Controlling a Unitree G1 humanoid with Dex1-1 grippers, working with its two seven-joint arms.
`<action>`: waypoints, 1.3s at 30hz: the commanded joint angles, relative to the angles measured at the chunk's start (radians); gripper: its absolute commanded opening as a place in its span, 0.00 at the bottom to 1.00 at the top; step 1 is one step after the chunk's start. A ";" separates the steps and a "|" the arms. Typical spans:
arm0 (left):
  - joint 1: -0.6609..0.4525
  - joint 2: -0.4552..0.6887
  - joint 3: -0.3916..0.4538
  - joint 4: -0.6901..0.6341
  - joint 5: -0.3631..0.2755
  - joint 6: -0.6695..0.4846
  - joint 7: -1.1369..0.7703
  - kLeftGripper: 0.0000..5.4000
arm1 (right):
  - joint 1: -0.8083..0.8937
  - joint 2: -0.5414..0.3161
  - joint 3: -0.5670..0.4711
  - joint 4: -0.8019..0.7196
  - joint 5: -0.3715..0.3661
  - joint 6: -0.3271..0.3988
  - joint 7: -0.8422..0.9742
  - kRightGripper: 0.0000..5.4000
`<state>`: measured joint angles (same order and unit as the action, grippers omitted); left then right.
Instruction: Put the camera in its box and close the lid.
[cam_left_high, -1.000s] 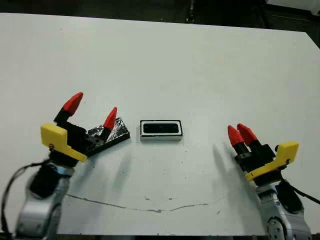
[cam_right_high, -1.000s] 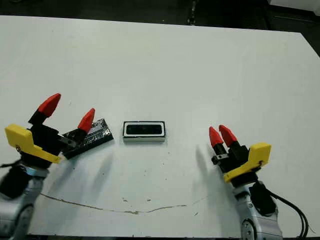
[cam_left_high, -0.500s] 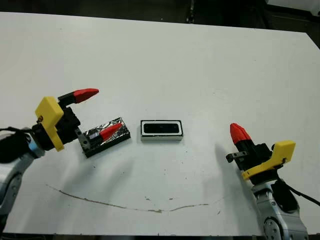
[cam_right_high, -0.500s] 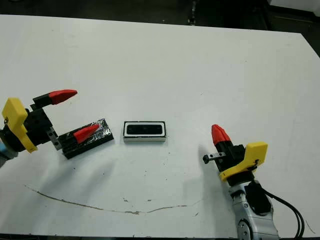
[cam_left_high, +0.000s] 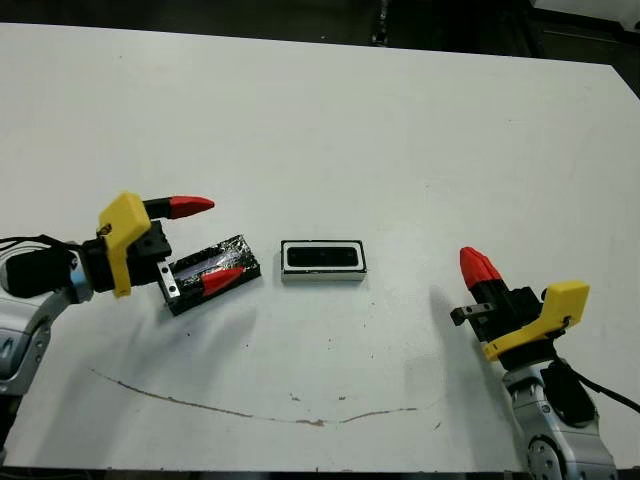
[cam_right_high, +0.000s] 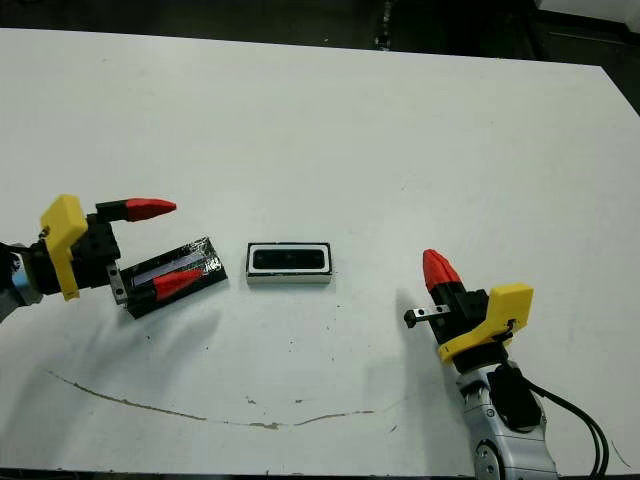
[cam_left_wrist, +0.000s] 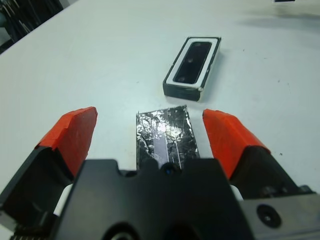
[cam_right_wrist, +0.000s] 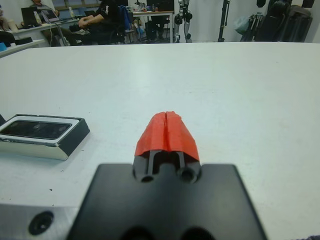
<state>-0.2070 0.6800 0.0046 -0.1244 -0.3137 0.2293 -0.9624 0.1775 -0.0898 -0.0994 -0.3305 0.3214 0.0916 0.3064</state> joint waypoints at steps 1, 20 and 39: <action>-0.009 0.013 -0.016 0.021 0.015 0.013 -0.009 1.00 | 0.016 -0.018 -0.003 -0.002 0.006 0.017 0.001 0.00; -0.008 0.054 -0.076 0.012 0.190 -0.012 0.021 1.00 | 0.022 -0.019 0.000 -0.013 0.017 0.027 0.001 0.00; -0.022 0.032 -0.064 0.129 0.139 0.016 0.001 0.86 | 0.021 -0.019 0.000 -0.016 0.021 0.040 -0.003 0.00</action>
<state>-0.2390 0.7156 -0.0611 -0.0155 -0.1795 0.2434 -0.9693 0.1851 -0.0936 -0.0972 -0.3396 0.3393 0.1094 0.3113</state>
